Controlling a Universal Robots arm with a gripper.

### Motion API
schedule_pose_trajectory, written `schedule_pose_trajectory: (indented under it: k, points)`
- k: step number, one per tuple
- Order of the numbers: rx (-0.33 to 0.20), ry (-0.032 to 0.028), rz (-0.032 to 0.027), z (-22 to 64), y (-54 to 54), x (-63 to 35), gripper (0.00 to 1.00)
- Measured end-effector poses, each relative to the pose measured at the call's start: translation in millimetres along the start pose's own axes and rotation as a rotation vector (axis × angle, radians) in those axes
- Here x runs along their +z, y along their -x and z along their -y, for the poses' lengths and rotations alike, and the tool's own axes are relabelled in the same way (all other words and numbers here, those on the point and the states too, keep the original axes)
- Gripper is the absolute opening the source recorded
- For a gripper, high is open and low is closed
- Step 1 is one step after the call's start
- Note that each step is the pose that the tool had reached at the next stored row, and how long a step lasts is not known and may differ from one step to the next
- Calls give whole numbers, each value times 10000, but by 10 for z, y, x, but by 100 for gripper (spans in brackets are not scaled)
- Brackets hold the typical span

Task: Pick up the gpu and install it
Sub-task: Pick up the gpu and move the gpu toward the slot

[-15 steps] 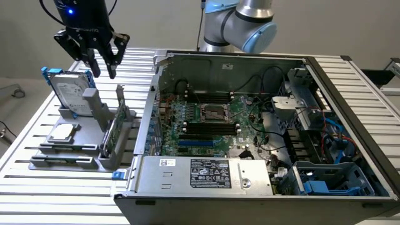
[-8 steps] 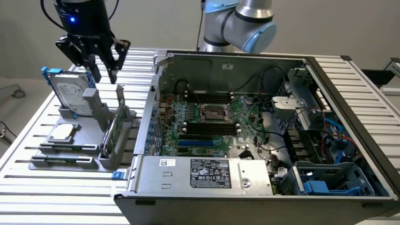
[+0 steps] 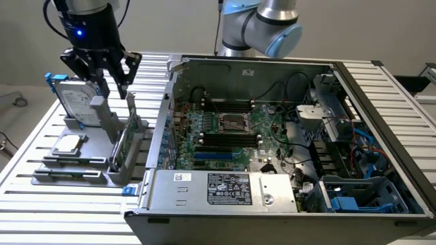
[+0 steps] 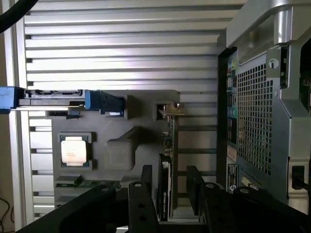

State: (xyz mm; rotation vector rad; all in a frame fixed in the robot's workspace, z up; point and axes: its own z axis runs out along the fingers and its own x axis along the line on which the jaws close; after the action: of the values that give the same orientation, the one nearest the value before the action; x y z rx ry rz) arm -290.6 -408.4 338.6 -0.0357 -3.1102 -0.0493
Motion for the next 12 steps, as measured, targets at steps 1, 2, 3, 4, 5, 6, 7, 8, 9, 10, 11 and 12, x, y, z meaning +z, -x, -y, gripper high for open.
schedule_pose_trajectory:
  k: [1,2,3,4,5,6,7,8,9,10,11,12]
  points:
    - [-16,0,-3,17,2,13,42]
    - [-32,-2,-6,35,4,26,42]
    - [-49,-3,-8,51,6,41,42]
    - [-68,-3,-8,67,9,57,42]
    - [-88,-4,-9,81,11,74,42]
    - [-109,-5,-11,95,13,92,42]
    - [-125,-6,-11,105,14,109,42]
    - [-144,-6,-12,116,15,127,42]
    - [-164,-7,-12,127,16,146,42]
    - [-176,-8,-13,135,17,163,42]
    - [-186,-8,-14,141,18,181,42]
    - [-189,-9,-14,145,18,199,42]
